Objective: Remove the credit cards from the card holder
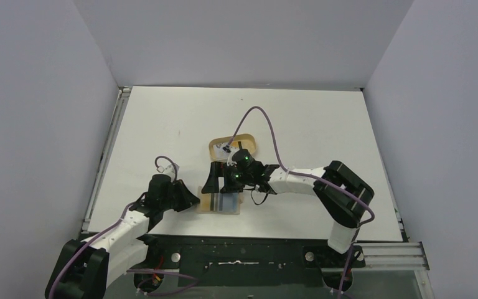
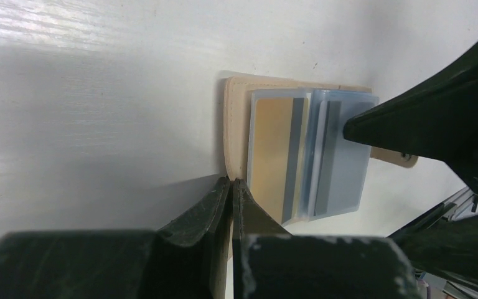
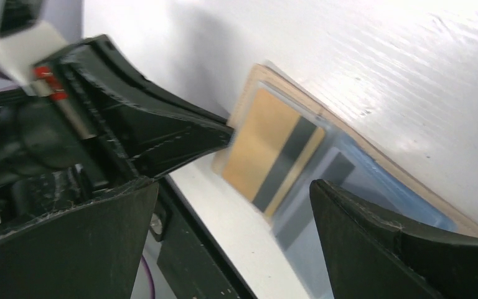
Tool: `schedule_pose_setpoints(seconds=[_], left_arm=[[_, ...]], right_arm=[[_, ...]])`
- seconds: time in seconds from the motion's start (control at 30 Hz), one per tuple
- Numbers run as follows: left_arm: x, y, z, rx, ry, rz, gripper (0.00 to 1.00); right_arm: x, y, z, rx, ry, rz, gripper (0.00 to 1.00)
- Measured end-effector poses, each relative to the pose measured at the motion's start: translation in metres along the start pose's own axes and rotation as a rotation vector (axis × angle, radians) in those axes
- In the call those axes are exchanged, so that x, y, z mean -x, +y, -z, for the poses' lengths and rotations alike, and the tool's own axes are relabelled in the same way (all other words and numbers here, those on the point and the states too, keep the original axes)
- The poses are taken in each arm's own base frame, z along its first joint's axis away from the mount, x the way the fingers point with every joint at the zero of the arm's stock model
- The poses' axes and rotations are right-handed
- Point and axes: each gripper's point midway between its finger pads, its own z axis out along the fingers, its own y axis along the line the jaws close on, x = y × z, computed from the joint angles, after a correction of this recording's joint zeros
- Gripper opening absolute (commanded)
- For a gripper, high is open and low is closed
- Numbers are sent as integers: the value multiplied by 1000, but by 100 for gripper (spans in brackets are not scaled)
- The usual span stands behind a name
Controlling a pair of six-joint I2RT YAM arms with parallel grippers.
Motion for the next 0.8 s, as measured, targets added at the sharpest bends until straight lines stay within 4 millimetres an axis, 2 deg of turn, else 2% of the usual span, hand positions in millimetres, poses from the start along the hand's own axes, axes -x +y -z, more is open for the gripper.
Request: schedule_pose_setpoints(seconds=[0.1, 0.17, 0.8], left_arm=[[-1, 2, 1, 8, 2, 0, 0], [-2, 3, 2, 14, 3, 0, 0], [-4, 8, 4, 43, 8, 9, 0]], right_arm=[[-12, -15, -9, -42, 33, -30, 100], [-17, -17, -13, -49, 44, -40, 100], [-35, -7, -26, -67, 95, -101, 100]])
